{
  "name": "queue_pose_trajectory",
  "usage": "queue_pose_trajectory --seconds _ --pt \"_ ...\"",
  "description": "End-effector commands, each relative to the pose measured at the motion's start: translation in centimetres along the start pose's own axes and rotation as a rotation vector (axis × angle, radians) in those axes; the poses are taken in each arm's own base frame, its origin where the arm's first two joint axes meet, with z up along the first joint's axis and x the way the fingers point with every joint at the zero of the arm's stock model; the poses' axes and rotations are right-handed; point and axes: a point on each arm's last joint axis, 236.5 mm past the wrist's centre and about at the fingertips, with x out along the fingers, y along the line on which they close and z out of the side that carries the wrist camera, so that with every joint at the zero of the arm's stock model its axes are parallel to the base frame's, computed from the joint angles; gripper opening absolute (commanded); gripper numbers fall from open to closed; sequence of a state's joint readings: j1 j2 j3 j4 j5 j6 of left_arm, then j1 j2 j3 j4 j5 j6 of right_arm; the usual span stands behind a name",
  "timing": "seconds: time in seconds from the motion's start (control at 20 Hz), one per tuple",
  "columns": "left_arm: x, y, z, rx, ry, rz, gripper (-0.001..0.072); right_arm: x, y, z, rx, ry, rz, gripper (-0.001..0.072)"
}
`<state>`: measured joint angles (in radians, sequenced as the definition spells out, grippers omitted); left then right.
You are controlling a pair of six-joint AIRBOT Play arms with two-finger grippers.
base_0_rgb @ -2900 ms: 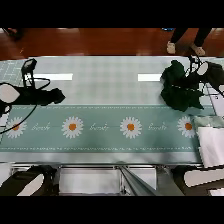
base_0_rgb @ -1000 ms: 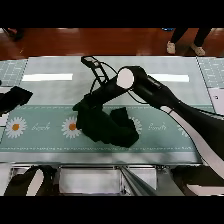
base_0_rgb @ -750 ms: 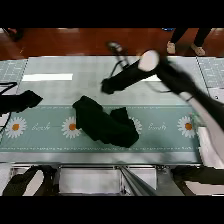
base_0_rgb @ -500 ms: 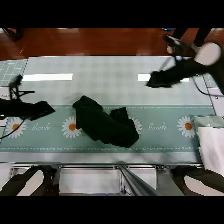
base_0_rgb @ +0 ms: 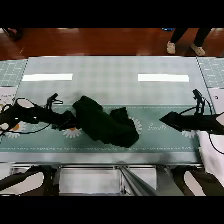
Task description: Fold the shirts.
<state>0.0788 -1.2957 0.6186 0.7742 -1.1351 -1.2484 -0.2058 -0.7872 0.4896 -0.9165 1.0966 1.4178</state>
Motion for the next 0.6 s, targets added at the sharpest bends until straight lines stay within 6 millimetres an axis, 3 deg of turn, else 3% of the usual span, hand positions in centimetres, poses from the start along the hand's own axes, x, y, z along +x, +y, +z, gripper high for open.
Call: queue_pose_trajectory --seconds 0.0,0.05,0.1,0.15,0.2,0.4,0.5,0.55 --pt "2.7 -1.3 0.3 0.031 -0.007 0.0 0.0456 0.5 -0.5 -1.1 0.025 -0.002 0.013 0.0406" --pt "2.9 -1.4 0.5 0.039 -0.015 0.007 0.0445 0.5 -0.6 -1.3 0.022 0.003 0.01 0.0406" --pt "2.9 -1.3 0.6 0.041 -0.022 0.01 0.0326 0.5 -0.6 -1.6 0.019 0.018 0.01 0.0406" --pt "2.9 -1.3 0.7 0.053 -0.025 0.011 0.0072 0.7 -0.7 -2.2 0.02 0.036 0.01 0.0406" --pt "2.8 -1.3 0.7 0.091 -0.023 0.009 0.0018 1.0 -1.0 -2.8 0.029 0.052 0.008 0.0406" --pt "1.7 -1.6 0.8 0.112 -0.005 -0.012 0.0018 2.7 -1.0 -6.2 0.072 0.139 0.041 0.0405" --pt "1.3 -1.4 1.2 0.11 -0.016 -0.016 0.0018 3.8 -0.1 -8.4 0.047 0.195 0.058 0.0405" --pt "1.2 -1.3 1.3 0.106 -0.019 -0.017 0.0018 4.2 0.6 -8.6 0.027 0.19 0.071 0.0405"
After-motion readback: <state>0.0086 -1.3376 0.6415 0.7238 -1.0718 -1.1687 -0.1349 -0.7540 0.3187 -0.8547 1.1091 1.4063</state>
